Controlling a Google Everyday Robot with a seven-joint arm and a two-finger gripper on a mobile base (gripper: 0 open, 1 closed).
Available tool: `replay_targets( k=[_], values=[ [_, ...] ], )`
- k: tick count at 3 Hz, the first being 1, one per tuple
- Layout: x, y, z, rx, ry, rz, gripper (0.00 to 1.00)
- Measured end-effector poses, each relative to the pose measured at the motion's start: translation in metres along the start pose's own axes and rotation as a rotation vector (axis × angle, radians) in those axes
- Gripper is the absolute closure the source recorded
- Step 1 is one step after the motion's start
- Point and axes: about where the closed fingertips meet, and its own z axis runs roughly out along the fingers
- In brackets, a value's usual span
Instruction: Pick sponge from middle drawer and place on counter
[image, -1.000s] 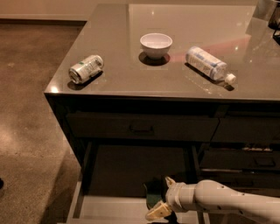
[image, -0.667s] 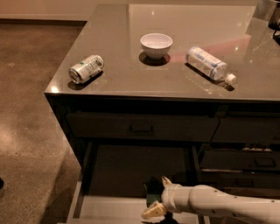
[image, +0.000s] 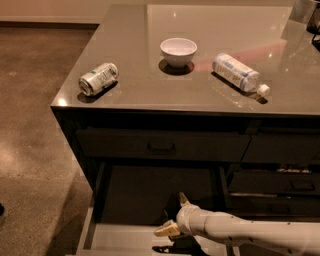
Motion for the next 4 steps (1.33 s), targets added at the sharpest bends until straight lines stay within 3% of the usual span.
replay_targets(
  k=[2, 4],
  values=[
    [0.024, -0.011, 0.026, 0.031, 0.066, 0.064, 0.00],
    [0.040, -0.022, 0.030, 0.035, 0.058, 0.140, 0.41]
  ],
)
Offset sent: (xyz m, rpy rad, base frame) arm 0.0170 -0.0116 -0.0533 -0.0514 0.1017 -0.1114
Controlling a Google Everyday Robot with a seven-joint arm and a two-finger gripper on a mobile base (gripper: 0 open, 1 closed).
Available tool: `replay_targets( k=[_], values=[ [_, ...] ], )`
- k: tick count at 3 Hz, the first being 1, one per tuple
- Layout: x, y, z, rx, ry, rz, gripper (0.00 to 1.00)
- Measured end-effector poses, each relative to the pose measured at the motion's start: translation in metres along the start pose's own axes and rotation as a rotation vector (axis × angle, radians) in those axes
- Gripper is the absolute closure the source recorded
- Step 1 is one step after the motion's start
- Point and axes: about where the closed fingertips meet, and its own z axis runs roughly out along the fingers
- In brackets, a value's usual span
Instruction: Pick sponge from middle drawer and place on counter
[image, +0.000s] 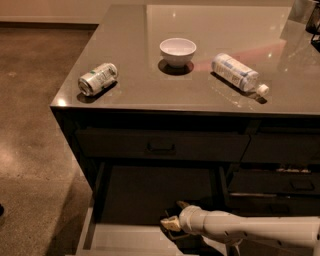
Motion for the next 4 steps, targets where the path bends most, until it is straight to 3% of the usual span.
replay_targets(
  k=[1, 2, 3, 4],
  values=[
    [0.001, -0.005, -0.004, -0.021, -0.030, 0.017, 0.65],
    [-0.007, -0.012, -0.006, -0.050, -0.103, -0.024, 0.88],
    [-0.035, -0.017, -0.031, -0.068, -0.244, -0.160, 1.00],
    [-0.082, -0.008, -0.097, -0.083, -0.381, -0.297, 1.00]
  ],
)
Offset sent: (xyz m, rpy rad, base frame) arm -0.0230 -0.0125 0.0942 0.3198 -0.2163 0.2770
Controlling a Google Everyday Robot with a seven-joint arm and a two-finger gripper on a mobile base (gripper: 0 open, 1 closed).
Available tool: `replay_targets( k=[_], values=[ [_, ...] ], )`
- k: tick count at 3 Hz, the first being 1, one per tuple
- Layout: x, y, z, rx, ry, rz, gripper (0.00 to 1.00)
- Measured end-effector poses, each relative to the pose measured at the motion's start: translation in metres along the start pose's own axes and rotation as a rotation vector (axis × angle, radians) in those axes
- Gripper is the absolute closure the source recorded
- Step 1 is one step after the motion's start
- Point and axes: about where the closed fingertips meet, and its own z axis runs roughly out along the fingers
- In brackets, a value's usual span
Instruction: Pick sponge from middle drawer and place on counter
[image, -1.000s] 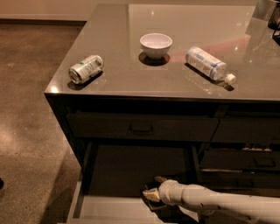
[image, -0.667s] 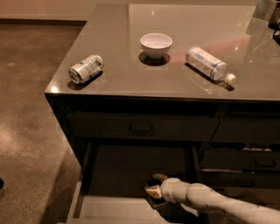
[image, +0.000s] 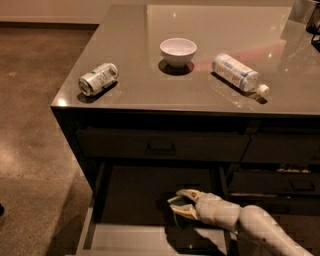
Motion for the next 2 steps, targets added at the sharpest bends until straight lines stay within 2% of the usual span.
replay_targets(
  k=[1, 2],
  values=[
    [-0.072, 0.006, -0.052, -0.058, -0.063, -0.144, 1.00],
    [-0.129, 0.029, -0.093, -0.170, -0.055, -0.249, 1.00]
  ],
)
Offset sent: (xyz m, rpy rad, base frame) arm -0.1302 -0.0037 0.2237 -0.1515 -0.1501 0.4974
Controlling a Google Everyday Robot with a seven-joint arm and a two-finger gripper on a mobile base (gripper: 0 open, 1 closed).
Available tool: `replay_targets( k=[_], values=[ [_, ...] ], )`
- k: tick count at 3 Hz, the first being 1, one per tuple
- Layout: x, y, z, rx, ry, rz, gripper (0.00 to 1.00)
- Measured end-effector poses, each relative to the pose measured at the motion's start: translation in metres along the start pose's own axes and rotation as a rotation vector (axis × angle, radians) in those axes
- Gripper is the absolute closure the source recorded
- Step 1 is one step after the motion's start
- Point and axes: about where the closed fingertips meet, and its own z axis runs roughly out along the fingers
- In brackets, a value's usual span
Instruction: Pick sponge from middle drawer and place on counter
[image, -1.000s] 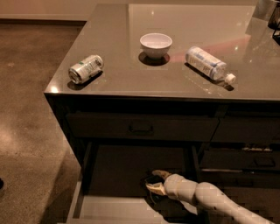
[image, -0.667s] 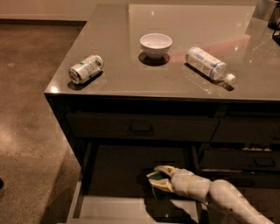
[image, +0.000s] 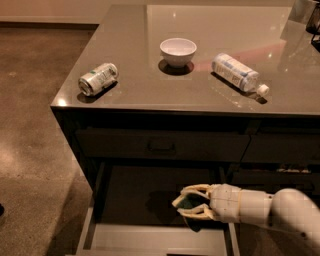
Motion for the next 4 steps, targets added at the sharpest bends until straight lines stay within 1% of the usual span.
replay_targets(
  k=[1, 2, 3, 4],
  values=[
    [-0.074, 0.006, -0.038, -0.125, -0.020, -0.077, 1.00],
    [-0.115, -0.009, -0.056, -0.157, -0.035, -0.070, 1.00],
    [-0.164, -0.046, -0.068, -0.154, -0.014, -0.047, 1.00],
    [-0.211, -0.084, -0.075, -0.142, 0.021, -0.023, 1.00]
  ],
)
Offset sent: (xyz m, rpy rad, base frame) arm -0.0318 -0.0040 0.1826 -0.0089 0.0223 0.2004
